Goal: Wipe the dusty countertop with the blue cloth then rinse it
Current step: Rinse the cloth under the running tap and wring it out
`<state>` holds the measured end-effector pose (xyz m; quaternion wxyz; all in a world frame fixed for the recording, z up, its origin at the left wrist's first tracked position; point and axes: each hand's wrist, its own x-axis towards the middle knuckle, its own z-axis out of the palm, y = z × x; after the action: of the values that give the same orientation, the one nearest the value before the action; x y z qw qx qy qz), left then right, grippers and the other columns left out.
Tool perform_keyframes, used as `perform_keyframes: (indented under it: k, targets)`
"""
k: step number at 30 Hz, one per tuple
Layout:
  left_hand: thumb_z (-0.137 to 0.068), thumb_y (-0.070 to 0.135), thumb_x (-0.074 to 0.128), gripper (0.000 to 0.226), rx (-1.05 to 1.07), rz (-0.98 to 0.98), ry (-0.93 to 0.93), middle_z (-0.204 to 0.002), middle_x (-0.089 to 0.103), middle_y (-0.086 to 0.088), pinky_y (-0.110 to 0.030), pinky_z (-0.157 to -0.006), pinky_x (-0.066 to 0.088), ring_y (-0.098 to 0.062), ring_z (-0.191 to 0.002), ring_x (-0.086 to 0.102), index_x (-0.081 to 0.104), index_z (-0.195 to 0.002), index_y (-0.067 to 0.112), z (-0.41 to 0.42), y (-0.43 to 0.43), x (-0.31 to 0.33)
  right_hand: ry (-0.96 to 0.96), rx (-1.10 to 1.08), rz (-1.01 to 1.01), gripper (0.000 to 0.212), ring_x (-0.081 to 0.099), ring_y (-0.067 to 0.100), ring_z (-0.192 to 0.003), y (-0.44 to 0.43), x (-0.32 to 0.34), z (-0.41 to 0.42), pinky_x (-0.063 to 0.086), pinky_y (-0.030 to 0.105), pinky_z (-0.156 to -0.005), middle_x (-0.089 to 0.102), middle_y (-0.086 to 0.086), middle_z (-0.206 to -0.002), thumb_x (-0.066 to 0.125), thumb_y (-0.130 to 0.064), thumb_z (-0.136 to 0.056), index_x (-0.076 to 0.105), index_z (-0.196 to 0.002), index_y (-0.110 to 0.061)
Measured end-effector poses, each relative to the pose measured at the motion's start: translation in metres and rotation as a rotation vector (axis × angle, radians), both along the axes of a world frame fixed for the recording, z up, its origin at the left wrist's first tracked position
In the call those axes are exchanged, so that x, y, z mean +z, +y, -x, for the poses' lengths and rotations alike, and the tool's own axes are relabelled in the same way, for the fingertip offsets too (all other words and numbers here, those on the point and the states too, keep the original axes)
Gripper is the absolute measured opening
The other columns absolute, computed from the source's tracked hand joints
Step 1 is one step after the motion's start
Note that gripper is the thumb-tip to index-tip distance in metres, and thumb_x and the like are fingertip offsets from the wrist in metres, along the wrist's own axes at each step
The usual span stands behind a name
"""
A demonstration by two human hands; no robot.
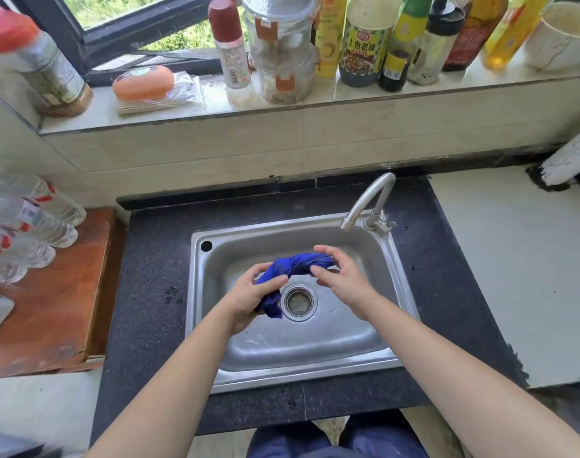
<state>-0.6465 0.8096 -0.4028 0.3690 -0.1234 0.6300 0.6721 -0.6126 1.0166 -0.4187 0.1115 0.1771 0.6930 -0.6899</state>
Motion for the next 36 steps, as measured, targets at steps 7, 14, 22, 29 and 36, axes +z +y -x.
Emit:
perform_keyframes:
  k: [7,14,22,29,36]
  targets:
    - [-0.098,0.050,0.051,0.028,0.218,0.047,0.002,-0.070,0.054,0.003,-0.020,-0.043,0.021,-0.008,-0.047,0.035,0.060,-0.098,0.024,-0.005,0.025,0.012,0.181,-0.081,-0.269,0.031,0.052,0.018,-0.108,-0.031,0.009,0.005,0.043,0.030,-0.097,0.054,0.004,-0.116,0.055,-0.045,-0.090,0.049,-0.110,-0.022]
    - [-0.093,0.012,0.058,0.011,0.294,0.031,-0.015,-0.087,0.061,-0.017,-0.038,-0.048,0.050,-0.029,-0.054,0.055,0.056,-0.103,0.015,0.003,0.029,0.020,0.071,-0.293,0.126,0.023,0.060,0.024,-0.081,-0.045,0.012,0.013,0.059,0.043,-0.079,0.058,0.005,-0.093,0.072,-0.023,-0.083,0.050,-0.090,-0.022]
    - [-0.097,0.038,0.057,0.047,0.323,0.551,0.536,-0.051,0.042,0.009,-0.031,-0.056,0.035,-0.013,-0.052,0.038,0.044,-0.059,0.013,-0.001,0.042,0.006,0.020,-0.306,0.054,0.039,0.033,0.018,-0.062,-0.059,0.008,0.014,0.034,0.032,-0.060,0.035,-0.002,-0.064,0.068,-0.016,-0.082,0.037,-0.062,-0.027]
    - [-0.102,0.029,0.039,0.043,0.041,0.704,1.245,-0.050,0.039,-0.002,-0.036,-0.042,0.029,-0.026,-0.044,0.035,0.038,-0.061,0.014,0.001,0.041,0.001,-0.410,-0.422,0.188,0.041,0.035,0.020,-0.050,-0.052,0.015,0.027,0.040,0.029,-0.053,0.037,0.000,-0.054,0.060,0.004,-0.081,0.037,-0.059,-0.022]
    - [-0.105,0.031,0.034,0.048,-0.111,0.820,1.507,-0.049,0.034,0.001,-0.031,-0.032,0.026,-0.021,-0.043,0.023,0.039,-0.060,0.015,-0.005,0.032,-0.006,-0.570,-0.317,0.139,0.014,0.055,0.025,-0.057,-0.040,0.008,0.035,0.054,0.029,-0.053,0.057,0.011,-0.066,0.060,0.002,-0.077,0.059,-0.080,-0.012]
